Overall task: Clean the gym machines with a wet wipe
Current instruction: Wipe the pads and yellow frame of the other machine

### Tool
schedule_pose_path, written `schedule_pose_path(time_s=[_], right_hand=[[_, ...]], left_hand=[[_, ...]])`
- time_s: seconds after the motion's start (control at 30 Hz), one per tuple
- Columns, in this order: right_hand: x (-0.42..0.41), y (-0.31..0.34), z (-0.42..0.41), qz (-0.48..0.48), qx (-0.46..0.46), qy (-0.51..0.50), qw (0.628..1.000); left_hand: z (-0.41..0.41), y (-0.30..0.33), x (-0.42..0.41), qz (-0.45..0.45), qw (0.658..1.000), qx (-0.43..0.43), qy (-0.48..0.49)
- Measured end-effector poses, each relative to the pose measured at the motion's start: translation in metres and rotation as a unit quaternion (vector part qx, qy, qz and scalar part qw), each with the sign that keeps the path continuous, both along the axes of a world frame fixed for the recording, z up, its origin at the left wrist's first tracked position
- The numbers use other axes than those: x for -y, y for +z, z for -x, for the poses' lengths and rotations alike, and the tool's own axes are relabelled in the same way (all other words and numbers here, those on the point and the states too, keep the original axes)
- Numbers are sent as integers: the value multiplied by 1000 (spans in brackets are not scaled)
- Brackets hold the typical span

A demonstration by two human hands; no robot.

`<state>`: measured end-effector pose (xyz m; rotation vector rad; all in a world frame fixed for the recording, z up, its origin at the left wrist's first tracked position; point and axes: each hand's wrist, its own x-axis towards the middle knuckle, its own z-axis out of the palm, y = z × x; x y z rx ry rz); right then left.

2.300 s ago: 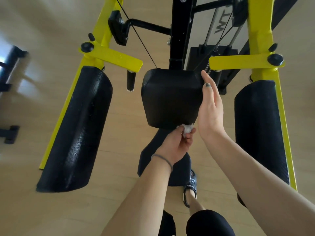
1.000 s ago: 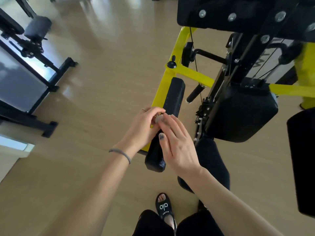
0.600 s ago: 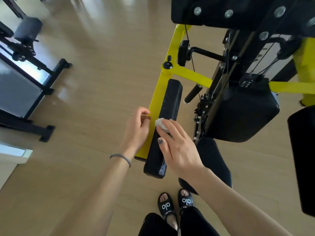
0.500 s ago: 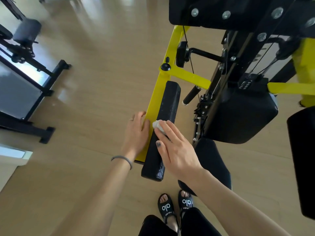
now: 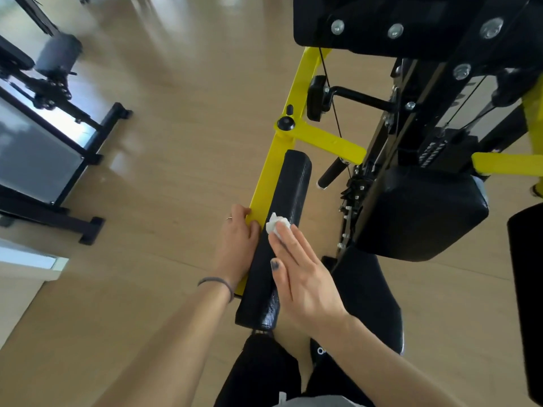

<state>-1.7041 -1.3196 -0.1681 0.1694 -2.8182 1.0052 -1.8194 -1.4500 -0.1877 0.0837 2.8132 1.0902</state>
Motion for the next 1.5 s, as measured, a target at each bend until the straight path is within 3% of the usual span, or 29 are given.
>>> schedule_pose_path(time_s=[0.2, 0.47, 0.57, 0.7, 0.93, 1.17, 1.33, 1.5], right_hand=[[-19, 6, 95, -31, -18, -76, 996], [32, 14, 26, -15, 5, -112, 994], [21, 13, 70, -34, -3, -123, 992], [1, 13, 133, -34, 1, -217, 976], [39, 12, 58, -43, 19, -166, 985], [-5, 7, 153, -50, 5, -177, 983], [-20, 4, 166, 18, 6, -226, 974], [-2, 20, 143, 180, 60, -305, 933]], left_hand=[[23, -3, -12, 20, 1000, -4, -22], [33, -13, -9, -1, 999, 14, -36], [32, -12, -5, 13, 999, -2, -50], [33, -12, -7, 4, 998, 8, -57], [36, -14, -6, 34, 997, 1, -76], [32, -2, -8, 21, 998, 19, -63], [32, -3, -8, 20, 998, 23, -64], [32, -3, -8, 35, 997, 38, -59]])
